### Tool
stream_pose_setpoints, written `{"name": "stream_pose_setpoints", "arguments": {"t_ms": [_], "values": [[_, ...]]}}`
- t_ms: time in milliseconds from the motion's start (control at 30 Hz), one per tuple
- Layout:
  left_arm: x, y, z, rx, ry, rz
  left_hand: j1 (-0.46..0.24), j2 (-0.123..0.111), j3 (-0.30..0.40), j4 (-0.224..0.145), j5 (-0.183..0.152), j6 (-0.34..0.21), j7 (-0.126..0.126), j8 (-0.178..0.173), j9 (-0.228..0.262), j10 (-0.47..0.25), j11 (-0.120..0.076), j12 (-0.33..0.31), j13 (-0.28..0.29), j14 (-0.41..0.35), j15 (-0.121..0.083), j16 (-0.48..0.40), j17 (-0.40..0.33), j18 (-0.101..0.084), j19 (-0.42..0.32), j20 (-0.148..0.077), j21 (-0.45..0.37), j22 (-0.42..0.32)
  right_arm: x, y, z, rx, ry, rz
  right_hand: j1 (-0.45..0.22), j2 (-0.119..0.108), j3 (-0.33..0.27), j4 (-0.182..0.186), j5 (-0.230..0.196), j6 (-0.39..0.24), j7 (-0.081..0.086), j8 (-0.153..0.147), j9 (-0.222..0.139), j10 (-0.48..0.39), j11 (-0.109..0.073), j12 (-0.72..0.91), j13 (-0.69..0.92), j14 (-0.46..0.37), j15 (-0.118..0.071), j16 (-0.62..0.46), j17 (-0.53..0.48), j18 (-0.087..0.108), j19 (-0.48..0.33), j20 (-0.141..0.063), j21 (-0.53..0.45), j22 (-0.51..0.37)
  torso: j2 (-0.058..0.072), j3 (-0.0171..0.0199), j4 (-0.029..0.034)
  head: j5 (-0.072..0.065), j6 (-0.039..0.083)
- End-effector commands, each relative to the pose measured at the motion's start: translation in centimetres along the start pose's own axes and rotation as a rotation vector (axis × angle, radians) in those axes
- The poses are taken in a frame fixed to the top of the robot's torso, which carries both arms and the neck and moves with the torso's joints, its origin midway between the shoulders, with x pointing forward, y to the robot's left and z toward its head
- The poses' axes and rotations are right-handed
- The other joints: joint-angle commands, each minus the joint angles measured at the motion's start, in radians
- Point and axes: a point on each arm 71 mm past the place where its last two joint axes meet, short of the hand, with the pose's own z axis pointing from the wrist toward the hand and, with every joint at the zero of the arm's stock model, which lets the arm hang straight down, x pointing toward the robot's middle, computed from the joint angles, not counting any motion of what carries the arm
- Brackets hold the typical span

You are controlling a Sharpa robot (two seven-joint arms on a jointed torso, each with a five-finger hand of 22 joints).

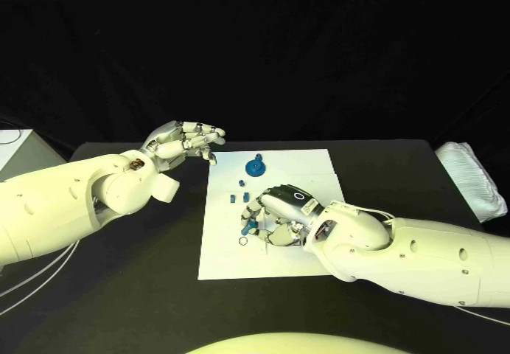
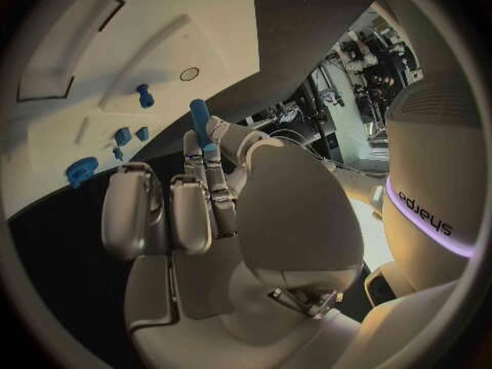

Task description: Assemble the parts on the task board

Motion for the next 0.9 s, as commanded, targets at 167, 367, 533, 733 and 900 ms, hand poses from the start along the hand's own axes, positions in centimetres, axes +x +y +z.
{"name": "stream_pose_setpoints", "arguments": {"t_ms": [167,367,533,733,900], "values": [[0.3,-0.1,0.1,0.016,0.022,0.001,-0.001,-0.002,-0.002,0.004,-0.003,-0.009,0.000,0.005,-0.001,-0.002,0.004,-0.001,0.000,-0.003,0.006,-0.001,0.001,0.015,0.010,-0.001,-0.003,-0.002,1.0,-0.1,0.2,0.036,0.035,-0.077,0.017,0.027,0.003,-0.008,0.004,0.006,0.003,0.003,0.012,0.056,-0.050,0.004,0.012,0.025,-0.005,-0.002,-0.002,-0.009,0.001,-0.002,0.001,-0.001,0.001,0.0008,0.0001,0.004,-0.004],[0.3,-0.1,0.1,0.014,0.022,0.001,-0.001,-0.002,-0.002,0.004,-0.003,-0.009,0.000,0.005,-0.001,-0.002,0.004,-0.001,0.000,-0.003,0.006,-0.001,0.001,0.015,0.010,-0.001,-0.003,-0.002,1.3,-0.2,0.4,0.051,0.042,-0.101,0.016,0.026,0.003,-0.008,0.005,0.006,0.003,0.003,0.013,0.057,-0.050,0.004,0.013,0.025,-0.005,-0.002,-0.003,-0.009,0.001,-0.002,0.001,0.000,0.000,-0.0002,0.0008,0.001,-0.011],[0.3,-0.1,0.1,0.013,0.023,0.001,-0.001,-0.002,-0.002,0.004,-0.003,-0.009,0.000,0.005,-0.001,-0.002,0.004,-0.001,0.000,-0.003,0.006,-0.001,0.001,0.015,0.010,-0.001,-0.003,-0.002,1.6,-0.1,0.5,0.051,0.048,-0.105,0.016,0.026,0.003,-0.008,0.005,0.006,0.003,0.003,0.013,0.057,-0.050,0.004,0.013,0.025,-0.005,-0.002,-0.003,-0.009,0.001,-0.002,0.001,0.000,0.001,0.0002,0.0006,0.004,-0.012],[0.3,-0.1,0.1,0.011,0.024,0.001,-0.001,-0.002,-0.002,0.004,-0.003,-0.009,0.000,0.005,-0.001,-0.002,0.004,-0.001,0.000,-0.003,0.006,-0.001,0.001,0.015,0.010,-0.001,-0.003,-0.002,1.9,0.2,0.7,0.048,0.052,-0.106,0.016,0.026,0.003,-0.008,0.005,0.006,0.003,0.003,0.013,0.057,-0.050,0.004,0.013,0.025,-0.005,-0.002,-0.003,-0.009,0.001,-0.002,0.001,0.000,0.000,-0.0005,-0.0003,0.005,-0.013],[0.3,-0.1,0.1,0.010,0.025,0.000,-0.001,-0.002,-0.002,0.004,-0.003,-0.009,0.000,0.005,-0.001,-0.002,0.004,-0.001,0.000,-0.003,0.006,-0.001,0.001,0.015,0.010,-0.001,-0.003,-0.002,2.2,0.2,0.8,0.052,0.060,-0.106,0.016,0.026,0.003,-0.008,0.005,0.006,0.003,0.003,0.013,0.057,-0.050,0.004,0.013,0.025,-0.005,-0.002,-0.003,-0.009,0.001,-0.002,0.001,0.000,0.000,0.0000,0.0001,0.005,-0.017]]}}
